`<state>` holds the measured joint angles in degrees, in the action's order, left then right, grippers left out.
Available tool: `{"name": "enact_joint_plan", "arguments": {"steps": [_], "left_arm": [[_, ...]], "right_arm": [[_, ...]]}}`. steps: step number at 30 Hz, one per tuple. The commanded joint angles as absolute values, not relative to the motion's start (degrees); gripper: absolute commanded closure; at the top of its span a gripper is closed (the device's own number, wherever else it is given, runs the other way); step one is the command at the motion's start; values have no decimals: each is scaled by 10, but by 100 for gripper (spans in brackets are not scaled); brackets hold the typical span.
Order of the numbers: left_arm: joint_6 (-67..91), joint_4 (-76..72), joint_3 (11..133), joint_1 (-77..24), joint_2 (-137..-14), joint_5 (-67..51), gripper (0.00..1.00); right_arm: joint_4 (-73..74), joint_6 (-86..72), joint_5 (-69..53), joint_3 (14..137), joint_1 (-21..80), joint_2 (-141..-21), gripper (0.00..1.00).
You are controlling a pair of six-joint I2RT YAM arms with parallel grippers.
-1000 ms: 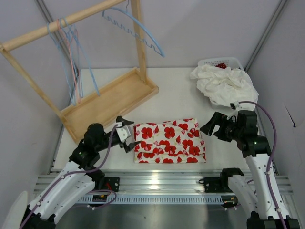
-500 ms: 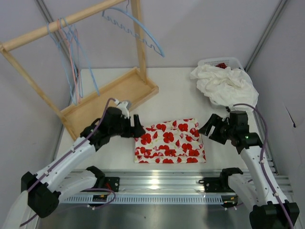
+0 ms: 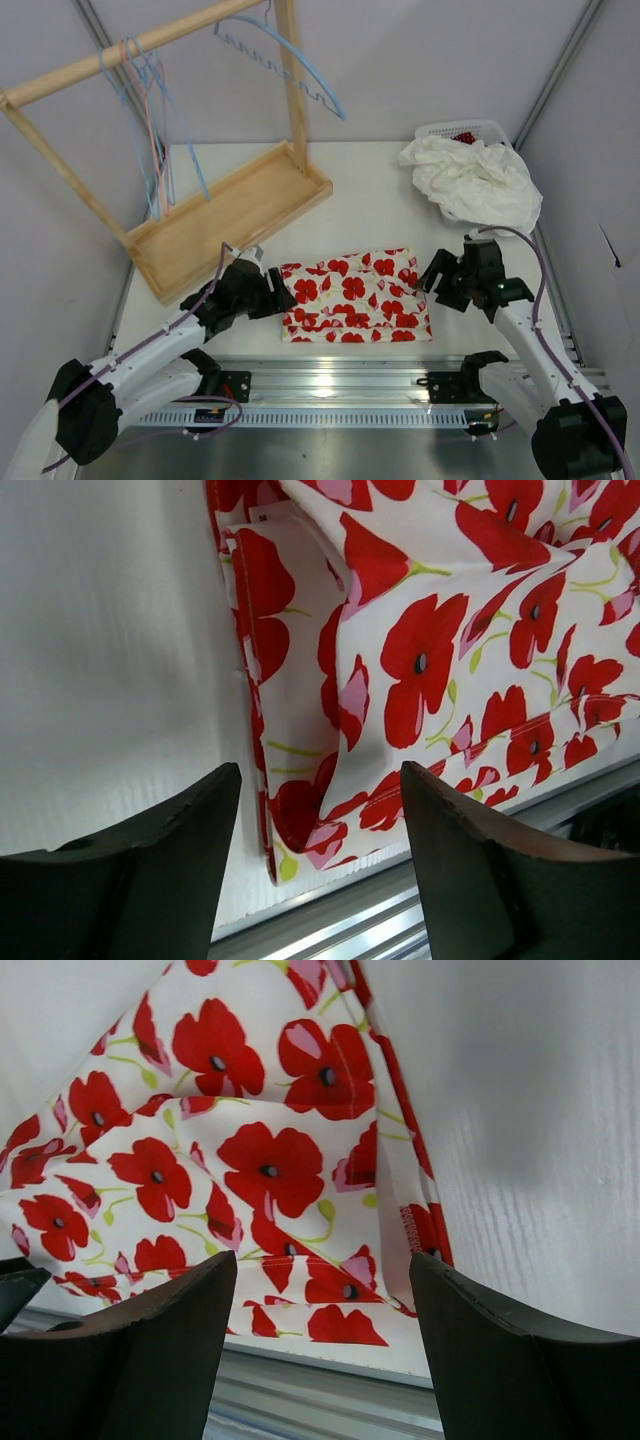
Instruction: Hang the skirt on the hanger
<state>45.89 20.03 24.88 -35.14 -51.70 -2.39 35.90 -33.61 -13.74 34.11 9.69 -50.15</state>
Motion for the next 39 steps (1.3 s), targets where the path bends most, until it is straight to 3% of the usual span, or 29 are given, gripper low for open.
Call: {"name": "enact_joint_plan", "arguments": {"steps": [1, 5, 10, 11, 14, 17, 26, 39], "left_arm": [[475, 106, 236, -359, -512, -40, 31], [464, 86, 235, -362, -526, -49, 37], [445, 78, 231, -375, -533, -57, 64], [444, 80, 231, -376, -533, -57, 76], [441, 76, 218, -382, -520, -69, 90], [432, 99, 215, -388, -505, -81, 97], [416, 245, 270, -393, -443, -134, 98], [414, 230, 236, -402, -503, -167, 97]], "right_arm": [[344, -363, -101, 331, 99, -497, 24], [338, -371, -95, 326, 99, -497, 27], [338, -379, -90, 325, 99, -510, 28], [336, -381, -91, 325, 100, -512, 28], [333, -382, -98, 325, 100, -517, 30], [335, -384, -105, 320, 102, -518, 30], [375, -383, -114, 308, 113, -486, 38], [331, -397, -103, 258, 156, -498, 40]]}}
